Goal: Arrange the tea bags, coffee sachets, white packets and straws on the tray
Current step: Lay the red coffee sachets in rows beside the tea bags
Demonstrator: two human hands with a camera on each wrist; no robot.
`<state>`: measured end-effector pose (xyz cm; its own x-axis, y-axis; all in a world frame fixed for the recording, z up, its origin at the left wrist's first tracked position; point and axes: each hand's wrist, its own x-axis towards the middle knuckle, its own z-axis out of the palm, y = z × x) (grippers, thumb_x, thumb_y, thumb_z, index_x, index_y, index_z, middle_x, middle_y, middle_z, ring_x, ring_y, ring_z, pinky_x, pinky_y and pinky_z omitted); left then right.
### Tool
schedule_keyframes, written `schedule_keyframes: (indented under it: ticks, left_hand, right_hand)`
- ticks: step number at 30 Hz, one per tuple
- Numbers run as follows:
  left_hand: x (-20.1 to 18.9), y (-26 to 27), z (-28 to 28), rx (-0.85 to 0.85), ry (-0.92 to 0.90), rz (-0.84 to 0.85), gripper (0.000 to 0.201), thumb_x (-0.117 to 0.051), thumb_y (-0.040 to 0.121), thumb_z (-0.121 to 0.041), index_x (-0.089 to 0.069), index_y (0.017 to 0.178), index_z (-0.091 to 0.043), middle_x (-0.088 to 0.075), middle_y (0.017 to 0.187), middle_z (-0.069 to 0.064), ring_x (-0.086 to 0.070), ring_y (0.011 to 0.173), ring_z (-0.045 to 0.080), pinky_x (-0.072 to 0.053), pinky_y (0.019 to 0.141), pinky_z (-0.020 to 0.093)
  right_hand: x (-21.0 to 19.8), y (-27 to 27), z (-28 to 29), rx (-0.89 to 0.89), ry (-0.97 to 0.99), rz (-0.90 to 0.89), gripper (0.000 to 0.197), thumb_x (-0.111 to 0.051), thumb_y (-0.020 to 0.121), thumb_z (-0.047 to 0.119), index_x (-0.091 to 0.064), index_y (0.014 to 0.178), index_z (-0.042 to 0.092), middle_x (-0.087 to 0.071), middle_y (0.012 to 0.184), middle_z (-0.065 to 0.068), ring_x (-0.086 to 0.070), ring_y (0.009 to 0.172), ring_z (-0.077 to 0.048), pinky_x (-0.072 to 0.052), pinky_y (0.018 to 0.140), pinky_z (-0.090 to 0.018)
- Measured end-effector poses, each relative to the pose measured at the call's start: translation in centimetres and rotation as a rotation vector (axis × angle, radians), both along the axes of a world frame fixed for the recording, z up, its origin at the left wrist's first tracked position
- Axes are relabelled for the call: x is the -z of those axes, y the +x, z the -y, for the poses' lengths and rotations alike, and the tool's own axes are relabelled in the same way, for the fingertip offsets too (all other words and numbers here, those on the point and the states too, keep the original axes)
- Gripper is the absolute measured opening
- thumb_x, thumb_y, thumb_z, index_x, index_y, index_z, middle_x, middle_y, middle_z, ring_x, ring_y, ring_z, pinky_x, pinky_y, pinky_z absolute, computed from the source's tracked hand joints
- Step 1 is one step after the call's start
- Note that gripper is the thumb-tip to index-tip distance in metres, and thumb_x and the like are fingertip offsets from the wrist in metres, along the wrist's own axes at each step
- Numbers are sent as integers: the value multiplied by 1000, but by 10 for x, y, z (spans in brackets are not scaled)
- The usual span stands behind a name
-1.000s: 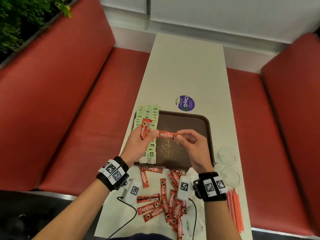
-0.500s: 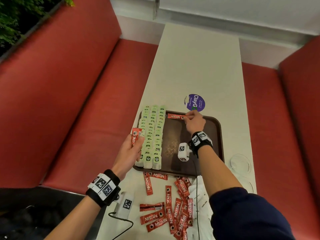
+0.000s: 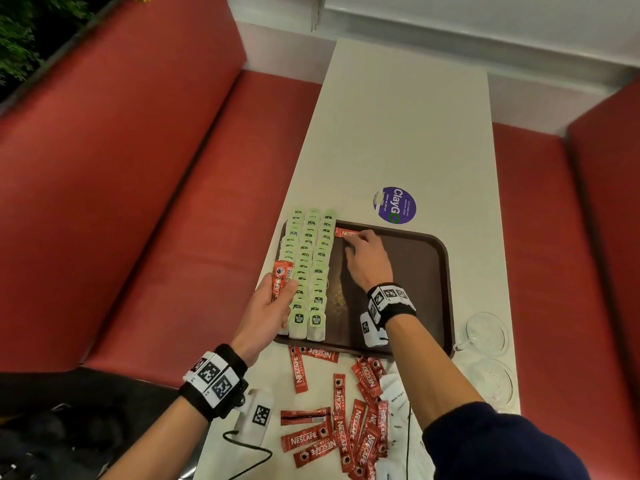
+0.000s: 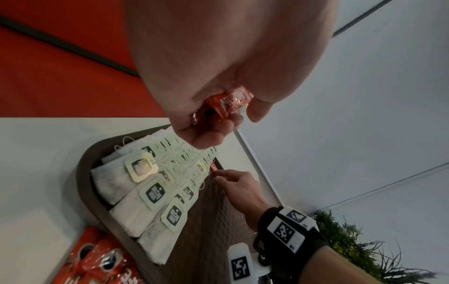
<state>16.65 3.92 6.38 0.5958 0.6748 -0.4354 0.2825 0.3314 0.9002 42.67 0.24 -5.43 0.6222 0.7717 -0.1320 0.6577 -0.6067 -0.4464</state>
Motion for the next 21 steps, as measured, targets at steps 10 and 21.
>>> schedule_keyframes:
  ticks: [10,21]
  left_hand:
    - [20,0,-9,27,-100,-8,29,-37,116,-22,-63,119,-11,-49,77,-1,-45,64,15,-39,59,32]
    - [1,-6,0,265,28,75,10,-60,110,-34,-63,115,-26,-54,78,3,-44,63,15,-37,54,26]
  right_hand:
    - [-23,-9,3,8,87,-40,39,-60,108,21,-65,145,10,-55,150,-13,-52,139,-34,-47,116,-47]
    - [-145,-109,60,44,469,-564,5,-82,96,31,-79,99,33,-80,94,12,-76,90,-8,-63,84,-32]
